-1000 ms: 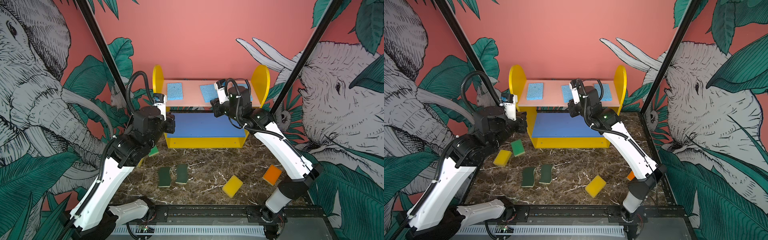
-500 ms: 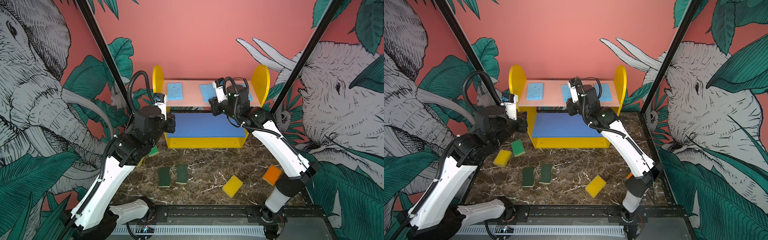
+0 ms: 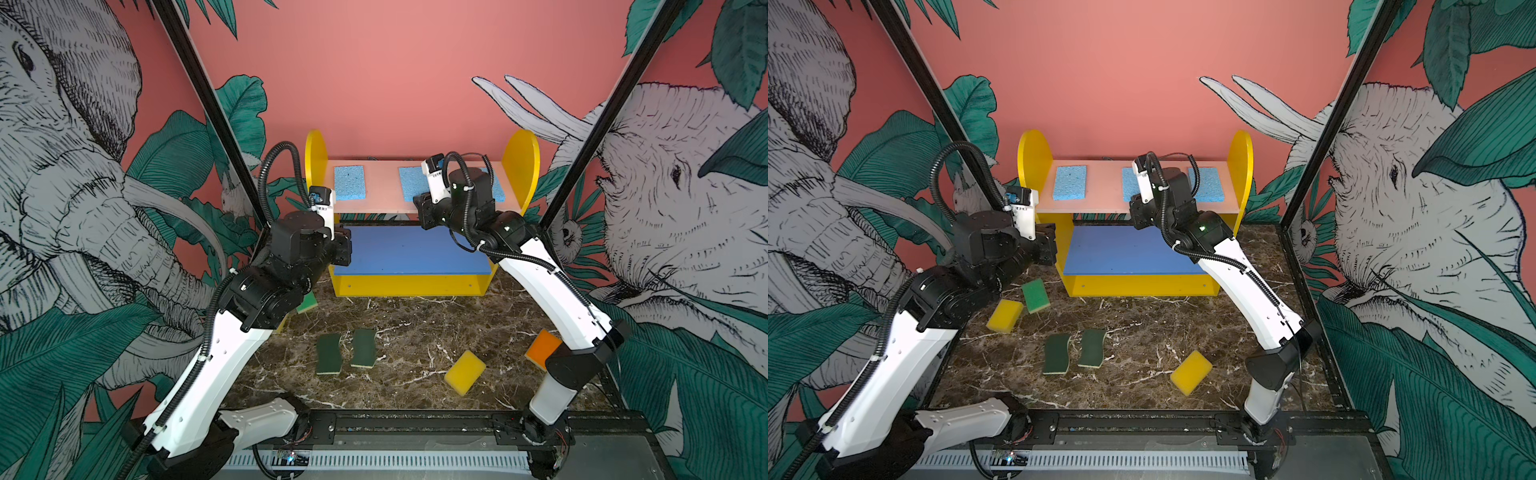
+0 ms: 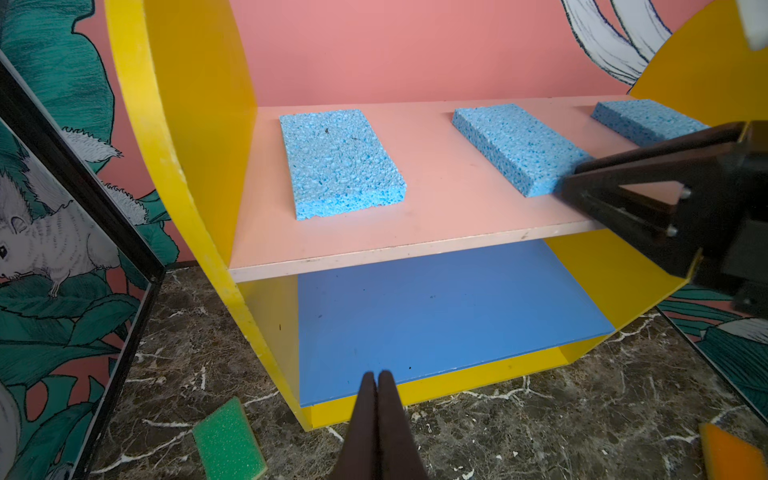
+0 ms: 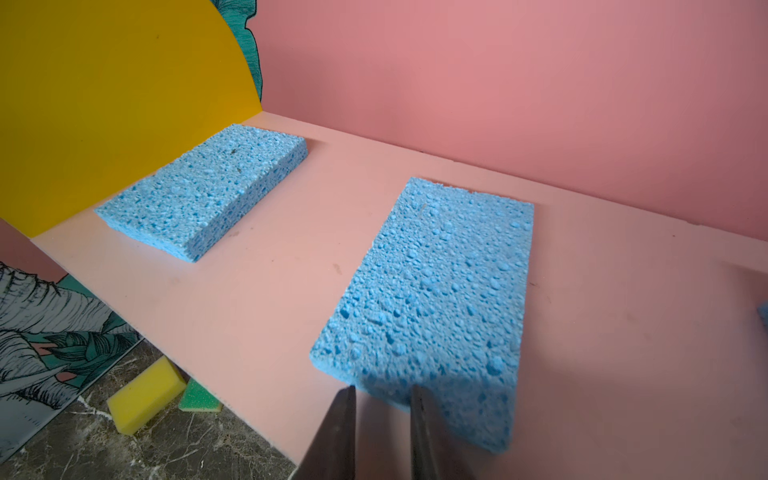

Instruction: Place and organize the cleaning sponges onto the shelf

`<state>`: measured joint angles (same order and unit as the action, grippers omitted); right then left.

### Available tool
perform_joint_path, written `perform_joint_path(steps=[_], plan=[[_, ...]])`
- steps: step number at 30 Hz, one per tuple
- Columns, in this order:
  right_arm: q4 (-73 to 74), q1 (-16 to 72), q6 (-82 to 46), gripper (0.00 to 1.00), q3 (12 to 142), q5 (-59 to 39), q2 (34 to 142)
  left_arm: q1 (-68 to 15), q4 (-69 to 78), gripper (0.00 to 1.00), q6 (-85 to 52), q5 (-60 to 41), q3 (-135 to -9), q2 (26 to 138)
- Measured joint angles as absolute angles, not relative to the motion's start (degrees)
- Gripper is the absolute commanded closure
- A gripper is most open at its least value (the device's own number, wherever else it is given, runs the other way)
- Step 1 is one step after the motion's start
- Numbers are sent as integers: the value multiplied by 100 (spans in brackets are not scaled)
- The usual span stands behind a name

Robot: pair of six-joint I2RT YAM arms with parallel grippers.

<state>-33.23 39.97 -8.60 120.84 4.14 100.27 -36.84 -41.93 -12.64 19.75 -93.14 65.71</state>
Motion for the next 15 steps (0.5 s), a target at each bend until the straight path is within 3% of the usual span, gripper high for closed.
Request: perform_joint_path(steps=[10, 15], plan=[[-3326, 4053, -878, 73, 12199, 346, 10121, -3642, -4191, 100, -1302, 1935, -9240, 6578], [-3336, 4174, -851, 65, 12186, 397, 10097, -3640, -4198, 97, -1304, 2008, -9240, 6576]])
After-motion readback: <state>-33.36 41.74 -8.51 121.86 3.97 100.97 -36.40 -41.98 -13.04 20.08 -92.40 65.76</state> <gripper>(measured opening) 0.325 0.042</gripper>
